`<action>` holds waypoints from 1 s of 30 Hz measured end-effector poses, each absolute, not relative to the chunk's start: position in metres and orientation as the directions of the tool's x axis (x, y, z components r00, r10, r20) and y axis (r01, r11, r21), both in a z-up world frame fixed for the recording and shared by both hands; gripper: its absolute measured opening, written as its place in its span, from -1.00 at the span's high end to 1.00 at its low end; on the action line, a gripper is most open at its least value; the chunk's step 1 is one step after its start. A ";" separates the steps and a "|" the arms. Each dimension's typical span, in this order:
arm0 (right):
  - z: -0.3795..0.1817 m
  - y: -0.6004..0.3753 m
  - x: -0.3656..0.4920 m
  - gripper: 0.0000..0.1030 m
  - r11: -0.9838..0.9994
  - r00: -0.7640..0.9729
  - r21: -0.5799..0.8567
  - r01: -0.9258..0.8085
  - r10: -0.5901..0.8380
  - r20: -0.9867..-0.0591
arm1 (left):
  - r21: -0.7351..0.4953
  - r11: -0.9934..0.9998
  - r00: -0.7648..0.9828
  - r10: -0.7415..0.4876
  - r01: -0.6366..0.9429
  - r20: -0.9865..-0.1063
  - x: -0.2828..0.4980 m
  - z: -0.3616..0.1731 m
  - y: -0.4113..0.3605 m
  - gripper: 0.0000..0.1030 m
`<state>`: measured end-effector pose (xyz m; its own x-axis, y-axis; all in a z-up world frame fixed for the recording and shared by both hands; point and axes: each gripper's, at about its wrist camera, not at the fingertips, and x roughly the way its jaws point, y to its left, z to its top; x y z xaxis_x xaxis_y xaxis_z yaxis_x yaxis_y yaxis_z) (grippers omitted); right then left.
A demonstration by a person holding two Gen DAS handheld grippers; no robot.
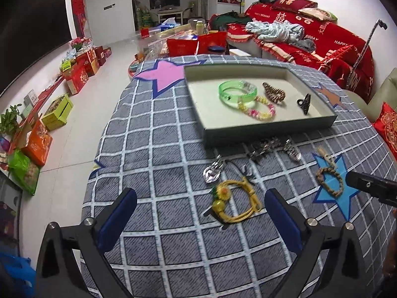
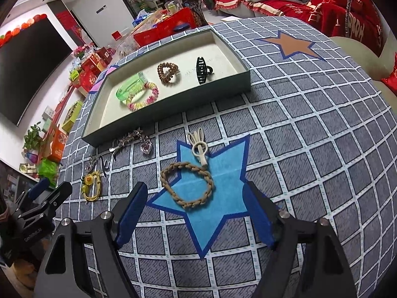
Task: Organize jewelry
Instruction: 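Withdraw both tools from the tray toward the yellow keychain and rope bracelet, then grasp the yellow flower keychain with left tool while right tool grasps the braided rope bracelet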
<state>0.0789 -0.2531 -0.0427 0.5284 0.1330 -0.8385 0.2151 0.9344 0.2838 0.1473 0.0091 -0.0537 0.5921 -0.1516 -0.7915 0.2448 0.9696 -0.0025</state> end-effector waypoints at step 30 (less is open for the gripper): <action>-0.062 -0.235 0.095 -0.34 0.981 0.485 0.072 0.180 -0.025 -0.874 | -0.048 0.970 0.471 -0.158 0.237 -0.868 0.163 -0.085 0.011 -0.84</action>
